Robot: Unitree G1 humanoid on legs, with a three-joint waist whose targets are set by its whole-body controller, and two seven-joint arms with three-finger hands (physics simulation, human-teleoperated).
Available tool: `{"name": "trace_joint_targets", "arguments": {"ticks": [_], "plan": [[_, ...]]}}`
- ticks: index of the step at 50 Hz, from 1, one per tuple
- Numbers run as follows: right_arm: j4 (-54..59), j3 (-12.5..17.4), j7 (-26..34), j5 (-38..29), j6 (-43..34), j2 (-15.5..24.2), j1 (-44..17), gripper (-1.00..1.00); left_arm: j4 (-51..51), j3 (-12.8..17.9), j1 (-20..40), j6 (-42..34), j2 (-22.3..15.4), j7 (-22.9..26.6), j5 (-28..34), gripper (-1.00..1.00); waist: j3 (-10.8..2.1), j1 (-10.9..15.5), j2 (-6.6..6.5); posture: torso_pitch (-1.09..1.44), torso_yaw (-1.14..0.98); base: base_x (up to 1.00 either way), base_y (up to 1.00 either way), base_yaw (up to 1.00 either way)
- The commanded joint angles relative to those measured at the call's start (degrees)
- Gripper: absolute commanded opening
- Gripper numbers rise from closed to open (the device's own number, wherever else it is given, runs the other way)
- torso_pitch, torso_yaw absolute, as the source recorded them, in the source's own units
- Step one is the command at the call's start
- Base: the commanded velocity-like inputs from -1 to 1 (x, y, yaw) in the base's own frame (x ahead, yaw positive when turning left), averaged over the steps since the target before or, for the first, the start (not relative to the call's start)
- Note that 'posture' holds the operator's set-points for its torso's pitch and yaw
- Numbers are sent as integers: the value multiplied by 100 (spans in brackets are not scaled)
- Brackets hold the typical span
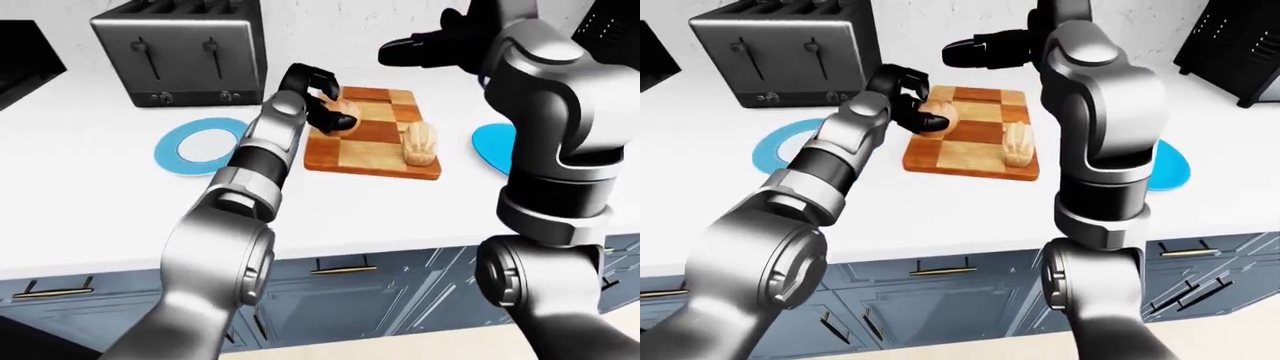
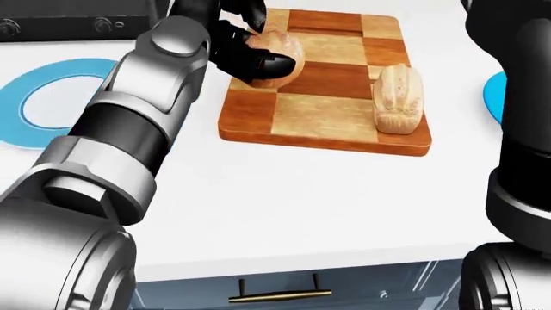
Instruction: Place all breads on the cutting board.
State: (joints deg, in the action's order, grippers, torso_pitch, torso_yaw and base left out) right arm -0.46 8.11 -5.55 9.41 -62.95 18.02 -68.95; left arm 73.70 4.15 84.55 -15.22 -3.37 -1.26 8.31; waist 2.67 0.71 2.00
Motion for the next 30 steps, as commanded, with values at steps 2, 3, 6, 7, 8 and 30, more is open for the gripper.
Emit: {"name": "trace_joint_targets", "arguments": {"ticks": [2,3,6,7,8,30], "plan": [[-181,49,-20,6,129,77,-224,100,-220,9,241,231,-24,-85,66,-100,-197,3,20,0,0,0,0,0],[-205,48,-23,12,120,73,-207,100,-201,4,221,275,-15,-130,94,-100,-197,4,21,0,0,0,0,0],[-277,46,-49,26,108,44,-130,100,-154,-46,165,365,69,-154,200,-100,-194,4,27,0,0,0,0,0],[-287,47,-53,31,96,44,-132,100,-152,-36,167,359,77,-155,209,-100,-195,5,30,0,0,0,0,0],[-298,52,-58,37,84,44,-139,100,-143,-33,165,363,90,-170,224,-100,-198,7,32,0,0,0,0,0],[-668,81,-156,187,-86,24,26,100,25,32,-105,578,219,-491,538,-56,-218,4,31,0,0,0,0,0]]}}
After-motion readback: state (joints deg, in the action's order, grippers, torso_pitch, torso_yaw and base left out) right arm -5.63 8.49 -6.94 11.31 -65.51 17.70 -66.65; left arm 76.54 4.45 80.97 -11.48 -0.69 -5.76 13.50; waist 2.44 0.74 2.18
